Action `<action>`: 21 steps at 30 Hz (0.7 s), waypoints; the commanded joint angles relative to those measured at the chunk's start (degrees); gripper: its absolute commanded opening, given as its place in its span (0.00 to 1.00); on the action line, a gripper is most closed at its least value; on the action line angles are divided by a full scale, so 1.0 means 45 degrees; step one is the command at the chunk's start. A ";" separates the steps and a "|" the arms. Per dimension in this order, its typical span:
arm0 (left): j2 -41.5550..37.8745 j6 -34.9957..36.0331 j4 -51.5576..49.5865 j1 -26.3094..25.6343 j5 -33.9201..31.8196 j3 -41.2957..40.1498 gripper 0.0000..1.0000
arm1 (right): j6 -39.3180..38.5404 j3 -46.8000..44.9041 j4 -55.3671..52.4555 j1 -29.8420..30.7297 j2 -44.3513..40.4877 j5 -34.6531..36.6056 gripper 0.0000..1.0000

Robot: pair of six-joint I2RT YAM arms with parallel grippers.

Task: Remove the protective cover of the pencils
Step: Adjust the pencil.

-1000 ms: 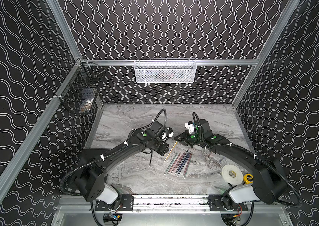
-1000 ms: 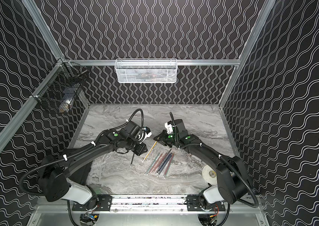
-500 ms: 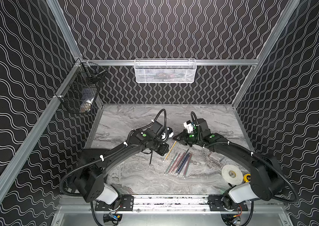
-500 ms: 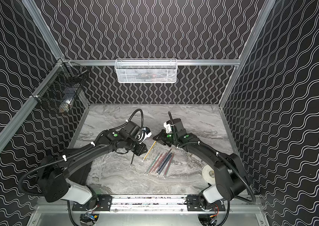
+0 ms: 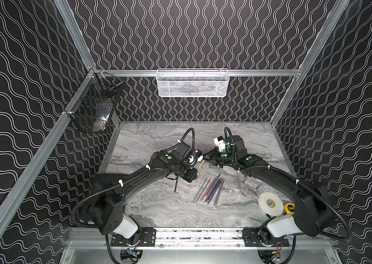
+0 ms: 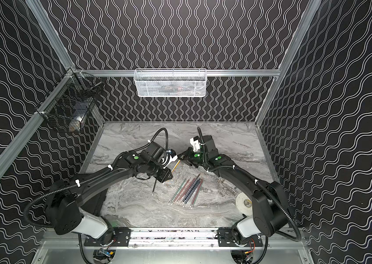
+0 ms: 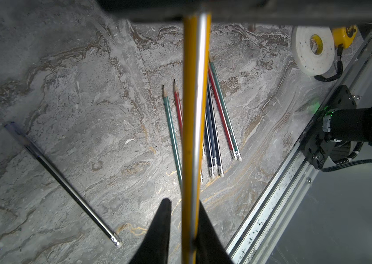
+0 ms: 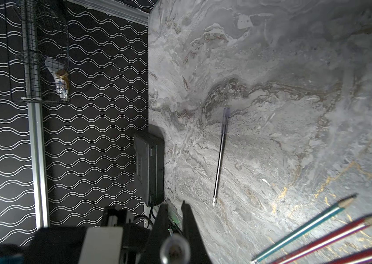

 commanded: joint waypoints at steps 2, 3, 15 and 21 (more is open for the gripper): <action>0.0037 0.0263 0.0096 -0.0010 0.0227 0.0045 0.15 | -0.0125 0.0159 0.0023 0.0012 -0.0133 0.0244 0.01; 0.0036 0.0273 0.0105 -0.0008 0.0260 0.0045 0.11 | -0.0138 0.0173 0.0003 0.0008 -0.0104 0.0240 0.01; 0.0024 0.0216 0.0113 -0.0008 0.0193 0.0084 0.17 | -0.0209 0.0039 -0.0408 0.0029 -0.0062 0.0688 0.01; -0.0041 0.0185 0.0182 -0.0008 0.0169 0.0046 0.17 | -0.0144 -0.0092 -0.0372 0.0025 0.0043 0.0711 0.01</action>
